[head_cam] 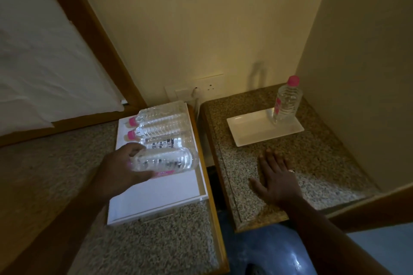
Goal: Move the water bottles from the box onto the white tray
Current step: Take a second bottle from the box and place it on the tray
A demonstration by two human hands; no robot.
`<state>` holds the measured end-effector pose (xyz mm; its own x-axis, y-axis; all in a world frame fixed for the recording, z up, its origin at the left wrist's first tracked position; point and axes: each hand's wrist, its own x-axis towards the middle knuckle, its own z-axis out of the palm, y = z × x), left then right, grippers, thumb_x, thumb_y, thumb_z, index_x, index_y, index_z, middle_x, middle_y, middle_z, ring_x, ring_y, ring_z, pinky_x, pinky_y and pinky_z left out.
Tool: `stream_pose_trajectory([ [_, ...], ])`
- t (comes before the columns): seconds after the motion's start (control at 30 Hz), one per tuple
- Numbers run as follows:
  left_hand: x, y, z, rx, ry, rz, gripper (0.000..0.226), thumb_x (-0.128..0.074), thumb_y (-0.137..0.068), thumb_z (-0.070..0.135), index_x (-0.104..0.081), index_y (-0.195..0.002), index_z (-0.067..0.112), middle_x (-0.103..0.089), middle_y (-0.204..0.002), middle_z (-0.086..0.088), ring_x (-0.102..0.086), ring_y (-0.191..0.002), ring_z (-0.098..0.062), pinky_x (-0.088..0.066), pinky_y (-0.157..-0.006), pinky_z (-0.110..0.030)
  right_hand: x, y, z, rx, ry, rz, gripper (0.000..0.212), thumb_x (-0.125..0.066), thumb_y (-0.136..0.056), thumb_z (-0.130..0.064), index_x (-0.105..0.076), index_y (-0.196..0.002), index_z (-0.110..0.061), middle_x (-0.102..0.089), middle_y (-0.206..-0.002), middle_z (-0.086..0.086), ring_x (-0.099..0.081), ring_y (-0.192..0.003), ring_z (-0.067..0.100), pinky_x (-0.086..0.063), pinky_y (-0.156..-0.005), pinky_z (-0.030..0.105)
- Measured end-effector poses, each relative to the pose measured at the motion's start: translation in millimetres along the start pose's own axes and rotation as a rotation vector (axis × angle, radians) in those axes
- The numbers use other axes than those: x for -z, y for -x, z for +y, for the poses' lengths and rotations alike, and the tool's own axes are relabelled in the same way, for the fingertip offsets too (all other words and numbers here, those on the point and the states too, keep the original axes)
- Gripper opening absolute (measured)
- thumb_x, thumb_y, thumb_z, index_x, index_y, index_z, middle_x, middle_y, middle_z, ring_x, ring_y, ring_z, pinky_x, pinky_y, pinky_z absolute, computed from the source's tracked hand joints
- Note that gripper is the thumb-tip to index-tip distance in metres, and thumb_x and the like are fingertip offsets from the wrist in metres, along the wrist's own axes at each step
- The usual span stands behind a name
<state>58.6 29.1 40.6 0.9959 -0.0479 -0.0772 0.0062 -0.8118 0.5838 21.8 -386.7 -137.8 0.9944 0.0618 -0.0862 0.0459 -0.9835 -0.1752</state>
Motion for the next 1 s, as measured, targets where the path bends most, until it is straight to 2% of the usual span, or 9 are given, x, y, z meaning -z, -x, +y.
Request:
stream_pose_trajectory([
  [0.1, 2.8, -3.8, 26.8, -0.005, 0.122, 0.119, 0.073, -0.095, -0.047, 0.041, -0.059, -0.11, 0.038, -0.058, -0.1, 0.023, -0.06, -0.084, 0.002, -0.045, -0.057, -0.009, -0.3, -1.0, 0.5, -0.003, -0.006, 0.001, 0.092, -0.014, -0.09, -0.079, -0.012, -0.158, -0.018, -0.002, -0.164, 0.012, 0.005, -0.151, 0.03, -0.001, -0.121, 0.053],
  [0.2, -14.1, -8.5, 50.3, -0.006, 0.332, 0.117, 0.069, -0.093, -0.055, 0.031, -0.059, -0.116, 0.033, -0.066, -0.108, 0.014, -0.066, -0.096, -0.009, -0.057, -0.074, -0.025, -0.2, -1.1, 0.4, -0.005, -0.013, -0.014, 0.093, -0.012, -0.089, -0.081, -0.01, -0.157, -0.018, 0.001, -0.164, 0.012, 0.006, -0.15, 0.03, -0.001, -0.121, 0.053],
  [0.3, -41.3, -10.7, 68.5, -0.021, 0.479, 0.057, 0.062, -0.088, -0.066, 0.025, -0.057, -0.119, 0.035, -0.069, -0.115, 0.01, -0.067, -0.105, -0.008, -0.058, -0.09, -0.035, 1.8, -1.3, 1.2, -0.013, -0.009, -0.027, 0.094, -0.009, -0.088, -0.082, -0.008, -0.157, -0.018, 0.003, -0.164, 0.011, 0.009, -0.15, 0.029, 0.001, -0.121, 0.051],
  [0.43, -53.4, -19.7, 76.9, -0.055, 0.457, 0.059, 0.066, -0.087, -0.068, 0.022, -0.055, -0.125, 0.028, -0.067, -0.122, 0.002, -0.065, -0.111, -0.018, -0.055, -0.095, -0.046, 2.9, -0.9, 1.0, -0.015, -0.033, -0.029, 0.094, -0.01, -0.088, -0.081, -0.011, -0.157, -0.017, 0.001, -0.164, 0.012, 0.009, -0.15, 0.03, 0.0, -0.121, 0.052],
  [0.53, -45.1, -24.6, 81.9, -0.07, 0.419, 0.082, 0.06, -0.087, -0.068, 0.024, -0.055, -0.118, 0.034, -0.068, -0.117, 0.007, -0.066, -0.108, -0.014, -0.056, -0.094, -0.044, 0.9, -2.3, 0.4, -0.024, -0.04, -0.014, 0.095, -0.008, -0.087, -0.081, -0.01, -0.158, -0.018, 0.001, -0.164, 0.011, 0.01, -0.15, 0.029, 0.0, -0.121, 0.051],
  [0.63, -34.8, -28.8, 94.9, -0.072, 0.376, 0.101, 0.058, -0.085, -0.071, 0.027, -0.056, -0.121, 0.03, -0.066, -0.119, 0.007, -0.064, -0.11, -0.015, -0.056, -0.089, -0.034, 1.7, -1.9, 1.8, -0.018, -0.032, -0.041, 0.096, -0.003, -0.085, -0.083, -0.005, -0.158, -0.02, 0.004, -0.164, 0.011, 0.013, -0.15, 0.029, 0.003, -0.121, 0.051],
  [0.7, -23.9, -34.7, 104.8, -0.07, 0.388, 0.141, 0.058, -0.085, -0.071, 0.029, -0.057, -0.121, 0.027, -0.067, -0.12, 0.004, -0.065, -0.11, -0.017, -0.057, -0.09, -0.041, 2.2, -2.3, 1.5, -0.024, -0.033, -0.037, 0.097, -0.003, -0.084, -0.083, -0.005, -0.158, -0.02, 0.003, -0.165, 0.011, 0.013, -0.15, 0.029, 0.004, -0.121, 0.05],
  [0.8, -10.0, -49.2, 129.2, -0.108, 0.465, 0.187, 0.054, -0.086, -0.068, 0.034, -0.06, -0.115, 0.034, -0.07, -0.116, 0.005, -0.067, -0.107, -0.016, -0.056, -0.09, -0.049, 5.3, -2.1, 2.1, -0.025, -0.043, -0.029, 0.097, -0.004, -0.085, -0.083, -0.008, -0.158, -0.019, 0.002, -0.164, 0.01, 0.013, -0.15, 0.027, 0.007, -0.12, 0.049],
  [1.0, -49.0, -96.1, 194.6, -0.282, 0.503, 0.176, 0.048, -0.085, -0.069, 0.028, -0.062, -0.112, 0.032, -0.071, -0.105, 0.011, -0.069, -0.095, -0.009, -0.058, -0.085, -0.034, 8.6, -1.0, 0.5, -0.015, -0.089, -0.029, 0.093, -0.015, -0.087, -0.081, -0.012, -0.157, -0.02, 0.001, -0.164, 0.009, 0.012, -0.15, 0.026, 0.01, -0.118, 0.047],
])
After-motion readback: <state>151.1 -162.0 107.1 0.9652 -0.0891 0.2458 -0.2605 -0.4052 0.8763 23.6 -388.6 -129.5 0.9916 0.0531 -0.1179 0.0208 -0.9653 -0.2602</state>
